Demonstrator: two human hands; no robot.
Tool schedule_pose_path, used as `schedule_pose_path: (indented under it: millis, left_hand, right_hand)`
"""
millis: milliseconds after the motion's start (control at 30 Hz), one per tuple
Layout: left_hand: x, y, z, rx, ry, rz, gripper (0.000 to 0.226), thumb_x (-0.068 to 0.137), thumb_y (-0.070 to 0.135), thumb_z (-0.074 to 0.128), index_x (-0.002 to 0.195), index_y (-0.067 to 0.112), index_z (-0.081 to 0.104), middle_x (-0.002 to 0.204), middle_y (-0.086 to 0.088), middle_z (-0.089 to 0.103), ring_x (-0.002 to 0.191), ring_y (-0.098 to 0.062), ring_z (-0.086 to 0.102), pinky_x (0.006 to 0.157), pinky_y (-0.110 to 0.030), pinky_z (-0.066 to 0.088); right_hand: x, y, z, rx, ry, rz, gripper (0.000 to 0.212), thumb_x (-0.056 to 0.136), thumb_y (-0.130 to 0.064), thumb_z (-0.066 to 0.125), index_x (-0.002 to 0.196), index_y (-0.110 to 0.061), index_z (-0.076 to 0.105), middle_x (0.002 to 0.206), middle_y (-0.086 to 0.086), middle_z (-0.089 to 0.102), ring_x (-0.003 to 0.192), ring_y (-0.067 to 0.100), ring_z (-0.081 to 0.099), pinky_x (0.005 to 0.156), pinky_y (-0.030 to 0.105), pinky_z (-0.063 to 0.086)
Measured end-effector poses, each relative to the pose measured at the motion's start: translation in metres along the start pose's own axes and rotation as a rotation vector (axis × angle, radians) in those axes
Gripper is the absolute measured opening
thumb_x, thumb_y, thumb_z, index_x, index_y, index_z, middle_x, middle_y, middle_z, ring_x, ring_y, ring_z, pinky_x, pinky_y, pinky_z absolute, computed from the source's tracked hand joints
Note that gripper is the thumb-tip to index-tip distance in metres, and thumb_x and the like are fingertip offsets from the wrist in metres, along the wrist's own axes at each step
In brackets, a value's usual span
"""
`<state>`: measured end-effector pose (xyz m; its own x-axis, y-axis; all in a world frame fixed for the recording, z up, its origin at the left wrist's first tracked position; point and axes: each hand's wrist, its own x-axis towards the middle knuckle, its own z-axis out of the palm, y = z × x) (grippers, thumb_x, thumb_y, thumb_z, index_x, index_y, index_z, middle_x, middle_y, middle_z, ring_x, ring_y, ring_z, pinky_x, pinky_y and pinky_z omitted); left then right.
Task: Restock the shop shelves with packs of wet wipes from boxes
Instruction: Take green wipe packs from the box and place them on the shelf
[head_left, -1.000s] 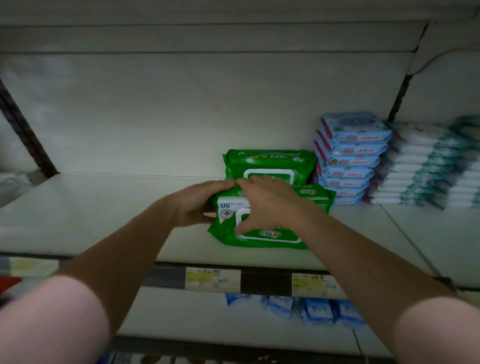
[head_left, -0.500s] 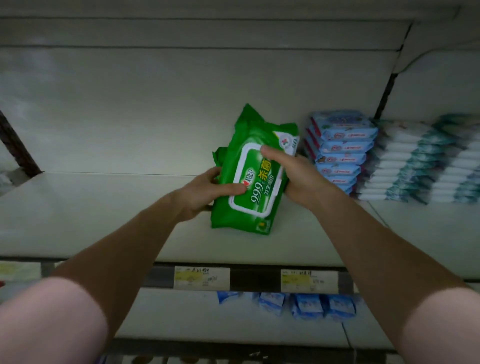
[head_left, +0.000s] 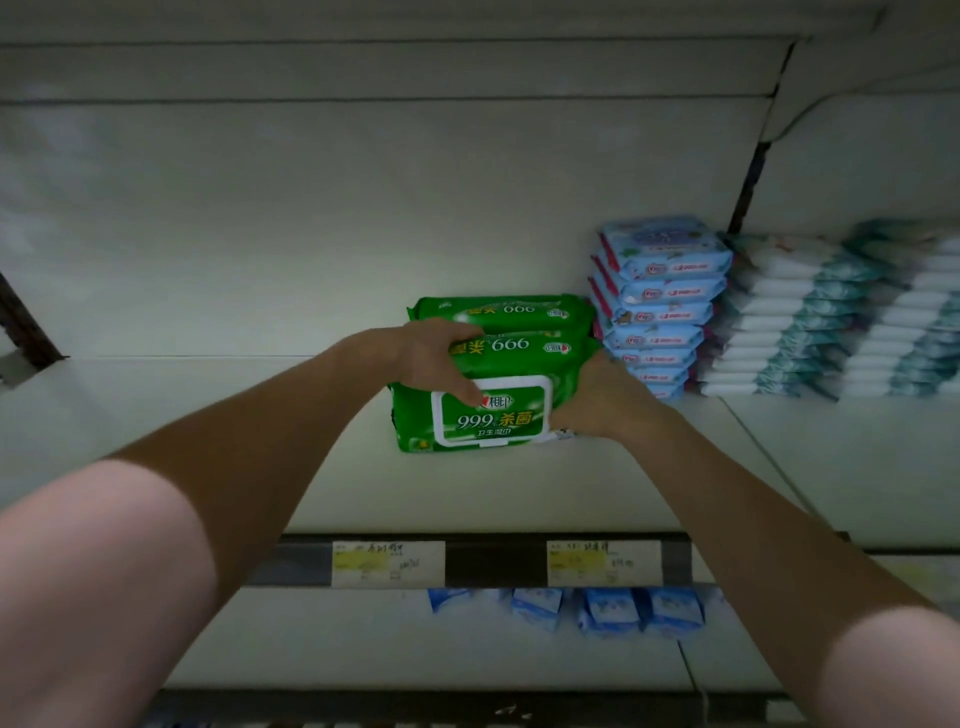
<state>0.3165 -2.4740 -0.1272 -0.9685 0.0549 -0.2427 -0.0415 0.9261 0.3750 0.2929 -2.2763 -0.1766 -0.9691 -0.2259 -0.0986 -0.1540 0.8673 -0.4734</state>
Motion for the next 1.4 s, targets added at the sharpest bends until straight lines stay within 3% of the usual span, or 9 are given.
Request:
schedule_pose_path:
  millis: [100,367,500,600,700,933,1033,1133,1400]
  left_hand:
    - [0.004,-0.002,0.003,0.186,0.015,-0.036,0.102,0.074,0.046,0.077,0.153,0.030,0.014,0.151,-0.007,0.033,0.133,-0.029,0.039,0.107,-0.043,0.039]
    - [-0.001,0.008,0.019,0.494,0.097,-0.157,0.115,0.067,0.049,0.079,0.151,0.035,0.002,0.148,-0.013,0.023,0.138,-0.035,0.022,0.103,-0.062,0.033]
    - [-0.004,0.009,0.024,0.505,0.144,-0.158,0.115,0.067,0.049,0.079,0.151,0.034,0.002,0.146,-0.013,0.025,0.137,-0.034,0.025,0.103,-0.060,0.031]
    - [-0.003,0.009,0.024,0.512,0.157,-0.163,0.115,0.068,0.049,0.079,0.152,0.033,0.002,0.147,-0.013,0.025,0.137,-0.034,0.025,0.104,-0.060,0.030]
    - [-0.004,0.009,0.024,0.517,0.155,-0.159,0.115,0.068,0.050,0.079,0.152,0.033,0.002,0.148,-0.014,0.025,0.137,-0.034,0.024,0.104,-0.060,0.029]
    - [-0.010,0.011,0.032,0.537,0.264,-0.135,0.108,0.071,0.051,0.076,0.151,0.029,0.008,0.142,-0.014,0.029,0.133,-0.032,0.028,0.106,-0.055,0.032]
    - [-0.007,0.013,0.038,0.547,0.345,-0.089,0.102,0.072,0.047,0.076,0.150,0.029,0.013,0.140,-0.012,0.030,0.131,-0.030,0.029,0.105,-0.053,0.033]
    - [-0.006,0.015,0.041,0.579,0.361,-0.106,0.099,0.074,0.046,0.074,0.150,0.030,0.012,0.144,-0.012,0.025,0.134,-0.030,0.024,0.105,-0.055,0.032]
    - [0.002,0.011,0.042,0.583,0.341,-0.220,0.112,0.077,0.047,0.074,0.151,0.027,-0.007,0.158,-0.013,-0.003,0.144,-0.039,0.005,0.110,-0.060,0.024]
  right_hand:
    - [0.001,0.001,-0.001,0.016,0.242,-0.165,0.085,0.081,-0.024,0.071,0.147,-0.015,0.018,0.134,0.019,0.038,0.121,0.038,0.045,0.100,0.051,0.043]
    - [-0.003,-0.006,-0.011,-0.053,0.295,-0.335,0.048,0.088,-0.001,0.058,0.134,-0.013,0.052,0.128,0.017,0.041,0.107,0.032,0.052,0.094,0.038,0.044]
    - [0.002,0.003,-0.020,0.222,0.170,-0.260,0.045,0.084,0.001,0.058,0.126,-0.014,0.057,0.132,0.013,0.042,0.115,0.030,0.049,0.103,0.038,0.043]
    - [0.003,0.010,-0.021,0.377,0.239,-0.173,0.032,0.089,-0.004,0.054,0.120,-0.010,0.058,0.123,0.015,0.054,0.107,0.032,0.057,0.094,0.047,0.050]
    - [0.001,0.012,-0.019,0.274,0.302,-0.176,0.029,0.089,-0.002,0.055,0.117,-0.004,0.059,0.105,0.012,0.062,0.100,0.026,0.059,0.094,0.040,0.048]
    - [-0.006,0.006,-0.040,-0.233,0.426,-0.156,0.013,0.087,0.000,0.053,0.095,0.003,0.062,0.103,0.020,0.062,0.101,0.035,0.059,0.075,0.034,0.041]
    - [-0.012,-0.024,-0.033,-0.377,0.350,-0.280,0.038,0.085,-0.013,0.062,0.121,-0.006,0.054,0.128,0.016,0.045,0.121,0.034,0.043,0.096,0.045,0.042]
    - [-0.015,-0.038,-0.003,-0.446,0.112,-0.380,0.084,0.079,-0.025,0.071,0.148,-0.021,0.023,0.146,0.009,0.026,0.138,0.031,0.024,0.107,0.057,0.029]
    - [0.002,-0.026,0.010,-0.590,0.330,-0.328,0.077,0.085,-0.015,0.064,0.148,-0.013,0.020,0.143,0.014,0.027,0.132,0.031,0.030,0.106,0.049,0.033]
